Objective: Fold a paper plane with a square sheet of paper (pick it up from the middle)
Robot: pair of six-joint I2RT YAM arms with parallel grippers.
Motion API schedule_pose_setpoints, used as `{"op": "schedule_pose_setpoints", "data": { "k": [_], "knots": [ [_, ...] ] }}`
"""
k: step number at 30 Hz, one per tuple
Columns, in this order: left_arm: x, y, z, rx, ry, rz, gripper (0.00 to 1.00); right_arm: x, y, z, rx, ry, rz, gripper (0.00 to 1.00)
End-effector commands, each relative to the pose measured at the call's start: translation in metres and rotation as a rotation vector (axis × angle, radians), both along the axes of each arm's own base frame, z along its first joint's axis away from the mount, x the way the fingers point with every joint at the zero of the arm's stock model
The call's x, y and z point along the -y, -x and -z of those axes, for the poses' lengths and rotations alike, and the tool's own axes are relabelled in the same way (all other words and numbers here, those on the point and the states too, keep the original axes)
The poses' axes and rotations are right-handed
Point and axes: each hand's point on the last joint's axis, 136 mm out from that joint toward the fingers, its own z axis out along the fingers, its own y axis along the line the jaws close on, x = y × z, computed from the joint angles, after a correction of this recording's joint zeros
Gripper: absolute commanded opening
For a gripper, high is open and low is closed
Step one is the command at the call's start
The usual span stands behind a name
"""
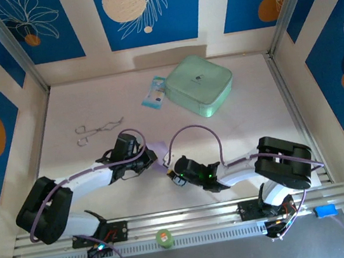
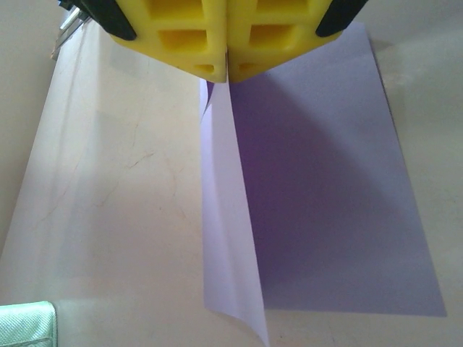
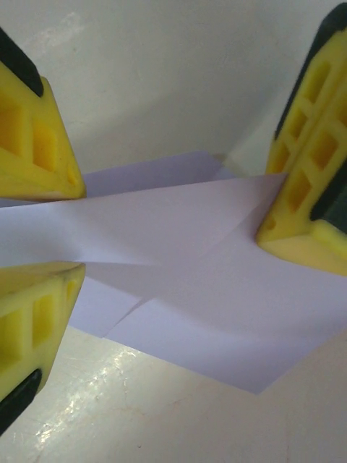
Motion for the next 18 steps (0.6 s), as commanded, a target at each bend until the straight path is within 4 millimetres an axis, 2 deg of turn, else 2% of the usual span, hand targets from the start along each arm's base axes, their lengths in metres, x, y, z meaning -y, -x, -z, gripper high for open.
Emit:
{"op": "schedule_pose_setpoints", "data": {
  "k": [1, 18],
  "knots": [
    [0.0035, -0.0038, -0.0076, -0.013, 0.020, -0.001, 0.08, -0.0058, -0.0058, -0.0064, 0.042, 0.023, -0.002, 0.28],
    [0.0044, -0.0044, -0.0093, -0.012, 0.019, 0.004, 0.08, -0.0075, -0.0036, -0.0055, 0.039, 0.030, -0.017, 0.22]
  ]
}}
